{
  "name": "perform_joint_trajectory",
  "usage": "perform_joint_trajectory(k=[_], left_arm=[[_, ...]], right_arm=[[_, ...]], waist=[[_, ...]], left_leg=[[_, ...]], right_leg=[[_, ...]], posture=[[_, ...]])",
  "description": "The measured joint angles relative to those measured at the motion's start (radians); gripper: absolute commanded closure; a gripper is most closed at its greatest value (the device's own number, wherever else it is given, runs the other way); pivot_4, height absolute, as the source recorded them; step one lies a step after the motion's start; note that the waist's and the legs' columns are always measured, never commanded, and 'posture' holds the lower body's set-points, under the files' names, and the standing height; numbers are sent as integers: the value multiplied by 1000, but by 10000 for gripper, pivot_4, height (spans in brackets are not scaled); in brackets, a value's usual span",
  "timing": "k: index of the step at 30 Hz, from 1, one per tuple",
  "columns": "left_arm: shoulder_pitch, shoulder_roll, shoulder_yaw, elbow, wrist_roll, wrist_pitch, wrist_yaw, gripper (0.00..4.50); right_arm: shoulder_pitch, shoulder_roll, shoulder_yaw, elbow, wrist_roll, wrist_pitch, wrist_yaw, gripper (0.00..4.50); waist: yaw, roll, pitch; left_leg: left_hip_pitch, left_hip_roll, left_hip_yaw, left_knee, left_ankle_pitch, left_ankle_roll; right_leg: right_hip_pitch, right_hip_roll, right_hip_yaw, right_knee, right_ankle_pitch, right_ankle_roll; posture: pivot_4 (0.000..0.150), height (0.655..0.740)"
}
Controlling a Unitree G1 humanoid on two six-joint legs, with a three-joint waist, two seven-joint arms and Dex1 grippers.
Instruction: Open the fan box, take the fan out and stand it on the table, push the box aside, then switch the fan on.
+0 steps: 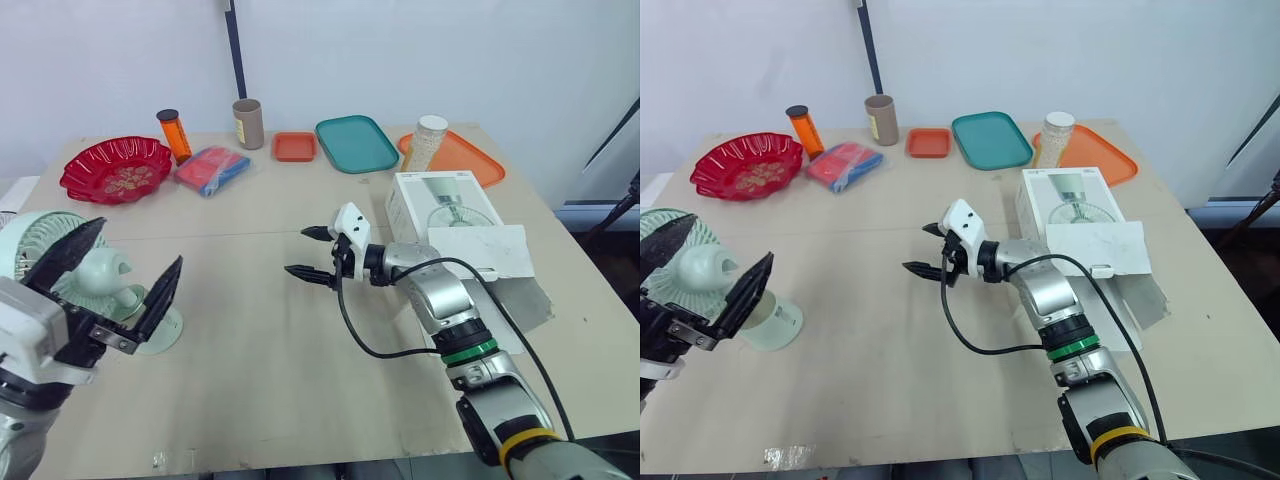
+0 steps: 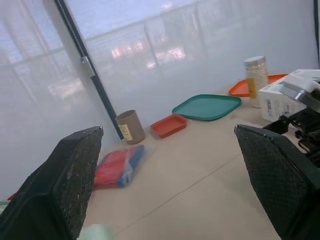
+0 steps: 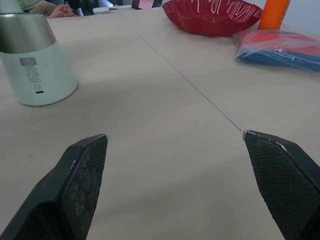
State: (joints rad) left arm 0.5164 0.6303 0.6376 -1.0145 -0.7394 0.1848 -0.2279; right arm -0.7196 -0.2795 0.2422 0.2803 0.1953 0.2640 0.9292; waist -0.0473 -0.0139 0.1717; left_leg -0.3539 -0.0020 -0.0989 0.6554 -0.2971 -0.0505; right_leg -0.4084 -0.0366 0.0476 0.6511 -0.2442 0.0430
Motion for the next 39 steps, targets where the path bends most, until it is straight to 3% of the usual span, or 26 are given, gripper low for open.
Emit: perform_joint_trajectory(k=[6,9,15,21,29,39], left_arm=[[198,136,166,-5,-208,-63,90,0],[305,146,287,-7,-307,-80,88,0],[347,177,404,-8,-457,-71,132,0],[360,134,459,-6,-499,-22,153,0],[413,47,513,48,-531,31,65,0],[451,-47,506,74,-494,79,-17,0]], right_arm=[[-15,22,6,48,-16,-19,26,635],[-31,41,10,74,-24,-31,32,635],[-53,67,21,120,-37,-58,54,635],[-58,72,22,120,-36,-62,75,635],[-58,69,21,96,-30,-48,93,635],[-52,69,21,67,-30,-30,95,635]], waist=[[-1,0,1],[-1,0,1],[-1,0,1],[-1,0,1],[-1,0,1],[-1,0,1]], left_leg=[[0,1,1,0,0,0],[0,1,1,-1,0,0],[0,1,1,-1,0,0],[0,1,1,-1,0,0],[0,2,1,-1,0,0],[0,2,1,-1,0,-1]], right_leg=[[0,1,0,0,0,0],[0,1,0,-1,0,-1],[0,1,0,-1,-1,-1],[0,2,0,-1,-1,-1],[0,2,0,-1,-1,-2],[0,3,0,-1,-2,-2]], posture=[[1500,7400],[1500,7400],[1500,7400],[1500,7400],[1500,7400],[1500,7400]])
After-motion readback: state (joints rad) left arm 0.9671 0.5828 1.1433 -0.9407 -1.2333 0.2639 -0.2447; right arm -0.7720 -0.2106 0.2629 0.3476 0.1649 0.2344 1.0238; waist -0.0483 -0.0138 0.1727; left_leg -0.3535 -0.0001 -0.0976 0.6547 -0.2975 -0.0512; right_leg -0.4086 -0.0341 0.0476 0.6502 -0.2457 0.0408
